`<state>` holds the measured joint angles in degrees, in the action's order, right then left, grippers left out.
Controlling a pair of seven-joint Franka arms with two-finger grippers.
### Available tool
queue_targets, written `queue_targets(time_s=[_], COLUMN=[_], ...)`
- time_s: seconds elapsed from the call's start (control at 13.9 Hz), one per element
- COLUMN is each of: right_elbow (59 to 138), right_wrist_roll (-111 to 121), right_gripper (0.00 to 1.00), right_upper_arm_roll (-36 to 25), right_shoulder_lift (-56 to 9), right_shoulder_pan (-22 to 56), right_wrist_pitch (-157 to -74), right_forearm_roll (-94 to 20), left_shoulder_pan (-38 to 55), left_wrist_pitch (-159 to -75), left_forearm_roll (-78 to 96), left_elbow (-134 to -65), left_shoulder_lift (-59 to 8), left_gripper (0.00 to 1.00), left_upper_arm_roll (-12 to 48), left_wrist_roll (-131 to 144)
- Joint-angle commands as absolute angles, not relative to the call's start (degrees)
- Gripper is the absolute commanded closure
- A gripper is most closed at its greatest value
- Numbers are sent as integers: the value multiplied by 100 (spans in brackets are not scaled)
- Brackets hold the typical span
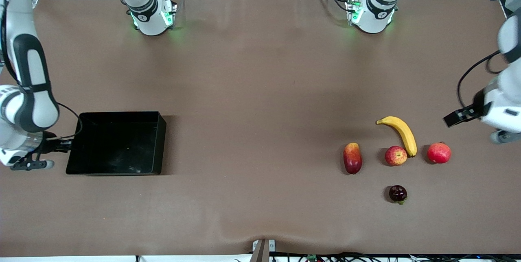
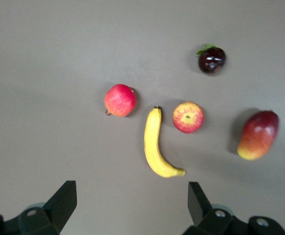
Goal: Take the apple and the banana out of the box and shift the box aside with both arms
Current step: 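Open both grippers and withdraw them from the banana and box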
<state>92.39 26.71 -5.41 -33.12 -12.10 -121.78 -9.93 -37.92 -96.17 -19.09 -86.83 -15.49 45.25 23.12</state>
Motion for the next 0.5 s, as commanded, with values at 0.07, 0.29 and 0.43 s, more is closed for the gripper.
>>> queue_targets(time_s=[0.07,0.29,0.43], right_elbow=[9281,9307,9500], right_wrist_roll=[2498,1341,513], right_gripper=[0,0,0], right_upper_arm_roll=[-501,-501,-484], right_shoulder_lift=[-2340,-1716,-1154], right_shoulder_pan=[-678,-152,113], right_wrist_pitch=[-11419,-10637,-10258], right_forearm_roll=[-783,-546,-265], left_shoulder_pan=[-3797,-3448,-2248], left_wrist_pitch=[-9141,-9071,-8842], left_forearm_roll=[-1556,-1267,-864], left_elbow=[-8411,-8464,-8490], left_shoulder_lift=[-1109,-713,-415], left_gripper=[0,0,0], left_upper_arm_roll=[4553,4239,2917], left_wrist_roll=[1706,1398,1336])
